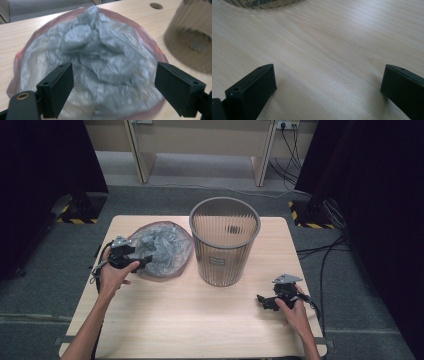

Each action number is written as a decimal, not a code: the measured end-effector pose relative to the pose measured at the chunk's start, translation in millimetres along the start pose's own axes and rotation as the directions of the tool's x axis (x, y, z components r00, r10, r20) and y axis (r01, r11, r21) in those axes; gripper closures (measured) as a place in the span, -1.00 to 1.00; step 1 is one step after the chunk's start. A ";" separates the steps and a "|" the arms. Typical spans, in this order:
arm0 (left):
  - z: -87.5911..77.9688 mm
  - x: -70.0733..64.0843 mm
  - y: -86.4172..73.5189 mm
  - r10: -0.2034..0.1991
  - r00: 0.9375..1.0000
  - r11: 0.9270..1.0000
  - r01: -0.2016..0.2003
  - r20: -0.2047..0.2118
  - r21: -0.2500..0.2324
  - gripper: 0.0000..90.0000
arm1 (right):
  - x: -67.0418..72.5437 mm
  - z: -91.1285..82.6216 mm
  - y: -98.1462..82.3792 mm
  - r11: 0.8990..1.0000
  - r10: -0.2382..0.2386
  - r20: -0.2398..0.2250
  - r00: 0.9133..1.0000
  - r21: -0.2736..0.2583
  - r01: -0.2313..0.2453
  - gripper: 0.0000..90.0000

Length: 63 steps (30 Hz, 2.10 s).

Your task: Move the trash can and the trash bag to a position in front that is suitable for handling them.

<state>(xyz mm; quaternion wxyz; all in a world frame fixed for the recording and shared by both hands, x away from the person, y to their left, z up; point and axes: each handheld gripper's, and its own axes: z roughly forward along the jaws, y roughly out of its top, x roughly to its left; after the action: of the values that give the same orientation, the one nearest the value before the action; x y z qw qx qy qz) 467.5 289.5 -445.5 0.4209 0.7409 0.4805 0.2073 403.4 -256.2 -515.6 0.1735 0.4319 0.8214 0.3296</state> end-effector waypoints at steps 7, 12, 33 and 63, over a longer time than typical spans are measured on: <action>21.1 1.7 17.1 -0.027 1.000 1.000 0.027 0.005 -0.015 -0.66 | 0.0 0.9 0.6 1.000 -0.008 -0.001 1.000 -0.003 0.008 -1.00; 35.4 -1.7 28.3 -0.017 1.000 1.000 0.017 0.001 -0.009 -0.66 | 0.1 0.8 0.7 1.000 -0.008 -0.002 1.000 0.000 0.008 -1.00; 90.7 8.1 28.1 -0.006 0.998 0.994 0.013 -0.068 0.107 -0.65 | 0.3 0.8 1.0 1.000 -0.014 -0.003 1.000 0.001 0.014 -1.00; 25.5 -18.9 7.6 0.059 0.998 0.991 -0.060 0.017 0.117 -0.67 | 2.1 2.3 2.4 1.000 -0.011 -0.011 1.000 0.000 0.011 -1.00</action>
<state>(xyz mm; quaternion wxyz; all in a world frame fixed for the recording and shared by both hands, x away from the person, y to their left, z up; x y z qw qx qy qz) 481.1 260.6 -451.7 0.3734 0.7798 0.4667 0.1862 405.0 -252.5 -515.7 0.1708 0.4257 0.8246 0.3312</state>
